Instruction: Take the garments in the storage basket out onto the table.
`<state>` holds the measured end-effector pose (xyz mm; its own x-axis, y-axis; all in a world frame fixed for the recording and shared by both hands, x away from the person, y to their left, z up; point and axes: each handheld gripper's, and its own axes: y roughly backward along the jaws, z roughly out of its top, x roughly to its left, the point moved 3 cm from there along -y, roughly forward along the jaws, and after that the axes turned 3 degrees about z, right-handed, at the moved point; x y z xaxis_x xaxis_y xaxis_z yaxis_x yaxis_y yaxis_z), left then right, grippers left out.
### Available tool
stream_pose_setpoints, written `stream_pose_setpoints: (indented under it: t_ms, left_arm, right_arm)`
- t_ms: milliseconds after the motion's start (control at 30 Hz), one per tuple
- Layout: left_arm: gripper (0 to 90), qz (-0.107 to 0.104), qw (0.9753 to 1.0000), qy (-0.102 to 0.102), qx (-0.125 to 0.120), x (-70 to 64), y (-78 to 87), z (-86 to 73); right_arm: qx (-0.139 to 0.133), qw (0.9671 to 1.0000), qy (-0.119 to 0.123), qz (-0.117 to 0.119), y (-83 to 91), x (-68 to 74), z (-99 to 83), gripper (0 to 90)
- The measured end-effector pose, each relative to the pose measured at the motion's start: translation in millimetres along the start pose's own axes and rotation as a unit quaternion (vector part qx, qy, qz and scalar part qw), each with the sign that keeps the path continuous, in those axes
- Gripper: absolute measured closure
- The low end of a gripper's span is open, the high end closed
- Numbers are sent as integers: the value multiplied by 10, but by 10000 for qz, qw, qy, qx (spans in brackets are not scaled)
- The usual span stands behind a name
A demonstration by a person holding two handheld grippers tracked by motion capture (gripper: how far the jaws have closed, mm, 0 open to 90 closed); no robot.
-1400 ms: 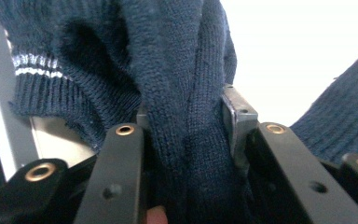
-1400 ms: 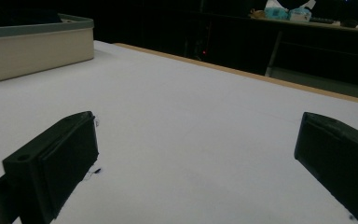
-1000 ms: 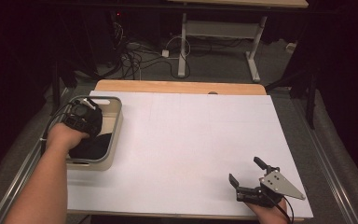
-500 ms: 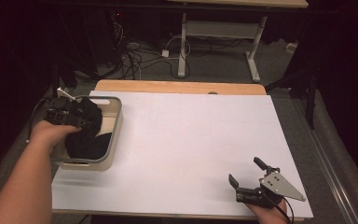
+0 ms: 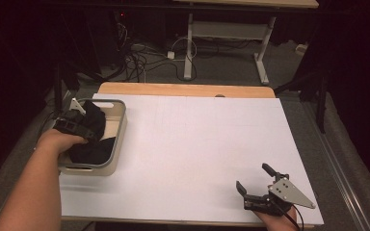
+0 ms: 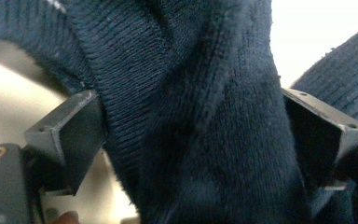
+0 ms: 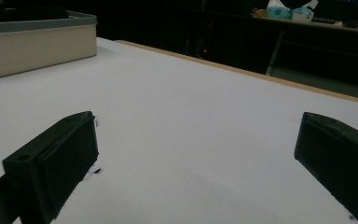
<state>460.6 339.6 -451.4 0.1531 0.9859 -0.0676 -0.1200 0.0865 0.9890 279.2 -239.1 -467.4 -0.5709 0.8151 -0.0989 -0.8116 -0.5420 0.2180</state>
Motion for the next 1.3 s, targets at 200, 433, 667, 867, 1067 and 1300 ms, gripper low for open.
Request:
stream_pose_setpoints:
  t_ms: [200,433,667,867,1067,1300]
  left_arm:
    - [78,531,9978,-100,380,-99,-137,80]
    - [107,790,9947,-303,580,-122,-311,131]
    - [229,783,9961,-300,281,-79,-283,96]
    - [417,938,9941,-547,52,-79,-242,56]
    - [457,852,9949,-541,-16,-62,-198,39]
    - [475,621,9968,-485,166,-44,-64,68]
  right_arm:
    - [-20,10000,5,1,17,7,2,2]
    - [18,10000,17,23,-9,13,-3,2]
    - [35,9999,90,68,-36,43,1,2]
    - [28,9999,89,74,-45,54,8,2]
    - [9,9999,90,63,-26,43,14,2]
    - [-38,10000,43,49,-7,10,24,2]
